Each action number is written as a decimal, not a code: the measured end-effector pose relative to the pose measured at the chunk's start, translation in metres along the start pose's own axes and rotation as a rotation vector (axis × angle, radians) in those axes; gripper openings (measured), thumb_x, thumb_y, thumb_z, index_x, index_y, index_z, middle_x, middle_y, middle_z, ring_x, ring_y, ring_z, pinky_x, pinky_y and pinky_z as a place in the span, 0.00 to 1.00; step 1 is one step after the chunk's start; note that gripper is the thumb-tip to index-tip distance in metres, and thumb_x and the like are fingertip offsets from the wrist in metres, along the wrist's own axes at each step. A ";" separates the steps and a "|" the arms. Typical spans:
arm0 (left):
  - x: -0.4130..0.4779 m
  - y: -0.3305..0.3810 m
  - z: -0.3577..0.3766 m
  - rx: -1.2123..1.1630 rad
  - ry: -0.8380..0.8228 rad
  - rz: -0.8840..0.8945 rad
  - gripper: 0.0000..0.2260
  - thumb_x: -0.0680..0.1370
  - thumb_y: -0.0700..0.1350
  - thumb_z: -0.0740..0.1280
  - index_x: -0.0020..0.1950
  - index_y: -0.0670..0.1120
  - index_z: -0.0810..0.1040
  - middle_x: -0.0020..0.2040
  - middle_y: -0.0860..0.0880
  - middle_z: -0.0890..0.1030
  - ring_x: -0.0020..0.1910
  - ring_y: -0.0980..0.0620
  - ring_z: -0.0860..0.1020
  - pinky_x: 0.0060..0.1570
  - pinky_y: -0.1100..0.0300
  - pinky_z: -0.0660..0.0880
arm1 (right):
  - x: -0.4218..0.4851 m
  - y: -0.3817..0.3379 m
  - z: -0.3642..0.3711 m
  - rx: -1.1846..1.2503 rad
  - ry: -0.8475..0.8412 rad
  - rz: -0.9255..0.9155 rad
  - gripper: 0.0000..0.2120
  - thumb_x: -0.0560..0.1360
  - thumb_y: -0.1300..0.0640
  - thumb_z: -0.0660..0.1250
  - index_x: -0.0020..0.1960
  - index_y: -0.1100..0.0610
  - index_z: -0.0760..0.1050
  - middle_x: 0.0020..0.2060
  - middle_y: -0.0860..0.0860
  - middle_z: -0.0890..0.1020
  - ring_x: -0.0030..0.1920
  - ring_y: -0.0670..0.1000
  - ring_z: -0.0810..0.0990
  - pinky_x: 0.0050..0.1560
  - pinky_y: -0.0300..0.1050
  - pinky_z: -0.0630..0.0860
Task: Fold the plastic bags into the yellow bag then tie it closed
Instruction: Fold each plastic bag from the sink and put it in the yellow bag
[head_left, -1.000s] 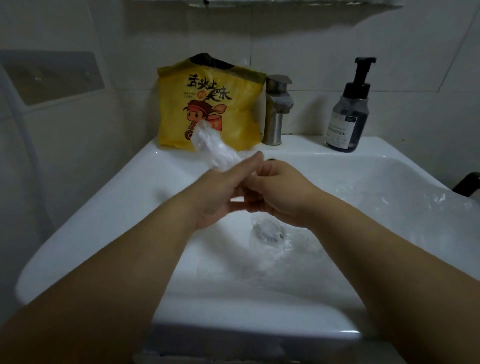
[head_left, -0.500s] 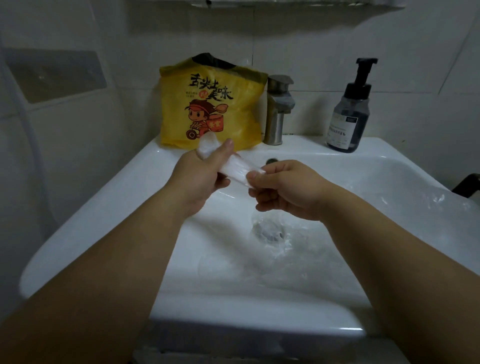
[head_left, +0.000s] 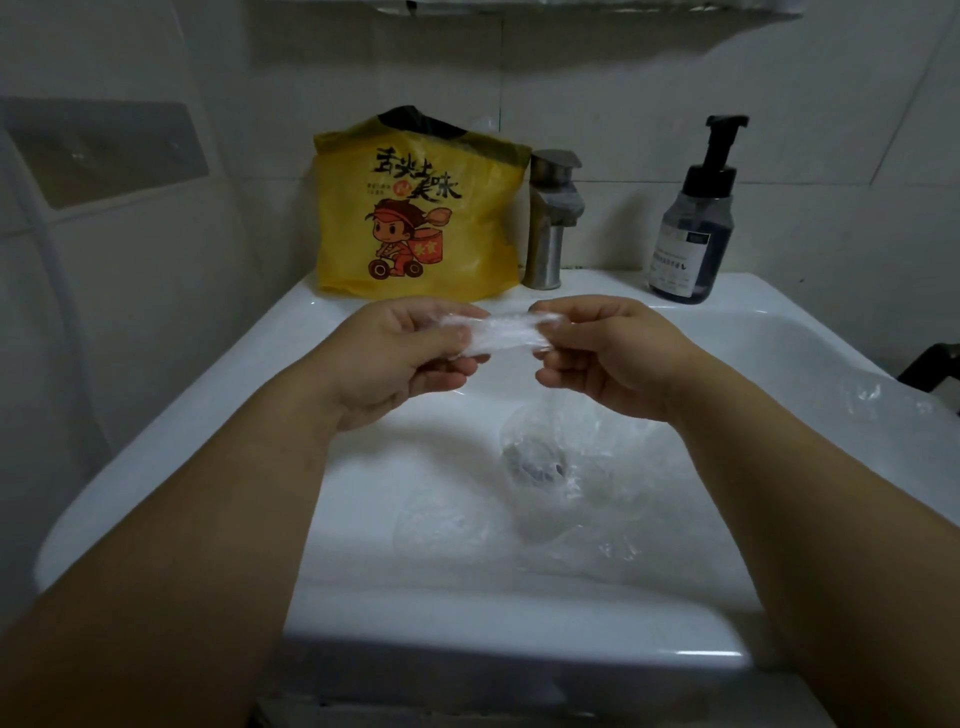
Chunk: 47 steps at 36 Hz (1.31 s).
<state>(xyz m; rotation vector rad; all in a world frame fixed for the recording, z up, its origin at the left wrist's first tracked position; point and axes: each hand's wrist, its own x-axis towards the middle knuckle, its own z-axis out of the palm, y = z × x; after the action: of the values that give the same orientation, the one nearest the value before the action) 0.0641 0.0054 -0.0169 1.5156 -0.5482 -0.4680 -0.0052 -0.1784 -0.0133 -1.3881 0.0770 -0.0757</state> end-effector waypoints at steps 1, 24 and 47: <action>-0.001 0.001 0.000 -0.034 -0.001 -0.004 0.08 0.79 0.35 0.64 0.50 0.45 0.81 0.36 0.45 0.84 0.32 0.58 0.81 0.34 0.68 0.78 | 0.000 0.000 0.000 0.018 -0.006 -0.002 0.09 0.77 0.70 0.59 0.53 0.64 0.77 0.32 0.58 0.80 0.28 0.48 0.78 0.34 0.41 0.81; 0.002 -0.003 0.003 0.040 0.135 0.109 0.04 0.71 0.37 0.72 0.43 0.45 0.82 0.40 0.51 0.83 0.36 0.59 0.81 0.37 0.69 0.77 | -0.002 -0.001 0.003 -0.102 0.013 -0.092 0.05 0.71 0.70 0.68 0.43 0.62 0.78 0.38 0.56 0.82 0.36 0.50 0.82 0.40 0.42 0.82; 0.009 -0.016 0.035 0.023 -0.042 -0.021 0.18 0.78 0.60 0.59 0.53 0.49 0.80 0.44 0.51 0.85 0.46 0.55 0.83 0.46 0.59 0.79 | -0.002 0.019 0.039 -0.420 -0.037 -0.228 0.08 0.79 0.64 0.62 0.48 0.62 0.80 0.38 0.53 0.83 0.38 0.48 0.83 0.38 0.39 0.78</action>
<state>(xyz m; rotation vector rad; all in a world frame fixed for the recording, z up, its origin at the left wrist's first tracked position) 0.0507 -0.0278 -0.0331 1.5374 -0.5723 -0.5125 -0.0027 -0.1370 -0.0252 -1.8136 -0.1024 -0.2342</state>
